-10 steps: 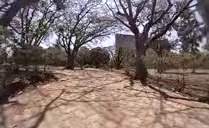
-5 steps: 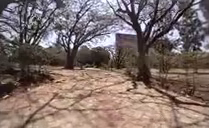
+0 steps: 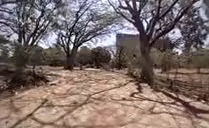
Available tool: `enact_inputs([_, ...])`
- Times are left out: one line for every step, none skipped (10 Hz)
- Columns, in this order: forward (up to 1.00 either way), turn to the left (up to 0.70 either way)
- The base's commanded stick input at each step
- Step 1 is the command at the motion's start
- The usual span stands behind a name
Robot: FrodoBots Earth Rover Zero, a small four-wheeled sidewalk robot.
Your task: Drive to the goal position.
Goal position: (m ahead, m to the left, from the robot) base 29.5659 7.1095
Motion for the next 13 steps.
enact_inputs([0.7,0.0])
enact_inputs([0.7,0.06])
enact_inputs([0.7,0.05])
enact_inputs([0.7,0.04])
enact_inputs([0.7,0.01])
enact_inputs([0.7,0.0])
enact_inputs([0.7,0.0])
enact_inputs([0.7,0.0])
enact_inputs([0.7,0.0])
enact_inputs([0.7,0.0])
enact_inputs([0.7,0.0])
enact_inputs([0.7,0.0])
enact_inputs([0.7,0.0])
